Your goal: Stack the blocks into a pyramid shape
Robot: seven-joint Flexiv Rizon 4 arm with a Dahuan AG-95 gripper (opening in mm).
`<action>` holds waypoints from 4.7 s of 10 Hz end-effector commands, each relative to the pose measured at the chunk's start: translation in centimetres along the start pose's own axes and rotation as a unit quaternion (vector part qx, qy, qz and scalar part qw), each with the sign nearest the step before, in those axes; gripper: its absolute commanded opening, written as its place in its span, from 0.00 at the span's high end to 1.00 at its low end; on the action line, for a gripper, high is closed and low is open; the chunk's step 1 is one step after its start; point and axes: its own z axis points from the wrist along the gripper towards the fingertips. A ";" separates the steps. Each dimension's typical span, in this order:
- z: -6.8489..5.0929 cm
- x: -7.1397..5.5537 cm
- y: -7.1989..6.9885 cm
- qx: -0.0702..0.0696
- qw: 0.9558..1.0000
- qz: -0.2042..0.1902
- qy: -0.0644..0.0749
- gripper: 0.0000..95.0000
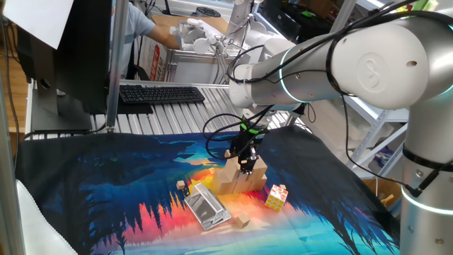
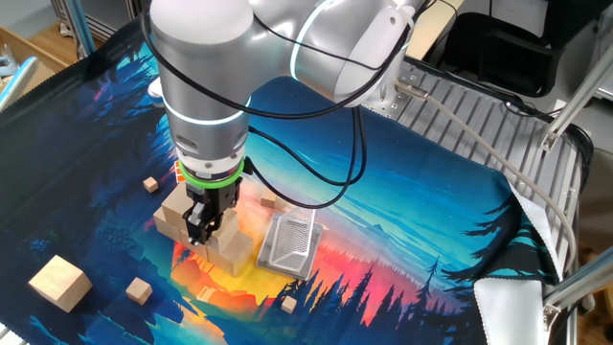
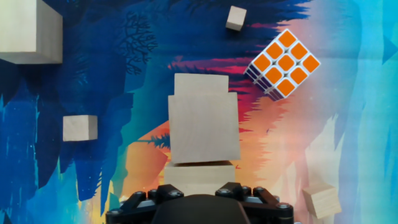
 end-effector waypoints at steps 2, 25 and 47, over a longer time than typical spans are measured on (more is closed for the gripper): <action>0.1 -0.1 0.0 0.001 1.000 -0.001 0.000 1.00; 0.1 -0.2 -0.2 -0.004 1.000 0.000 0.002 0.40; -4.0 0.6 1.5 0.013 0.999 -0.035 0.026 0.00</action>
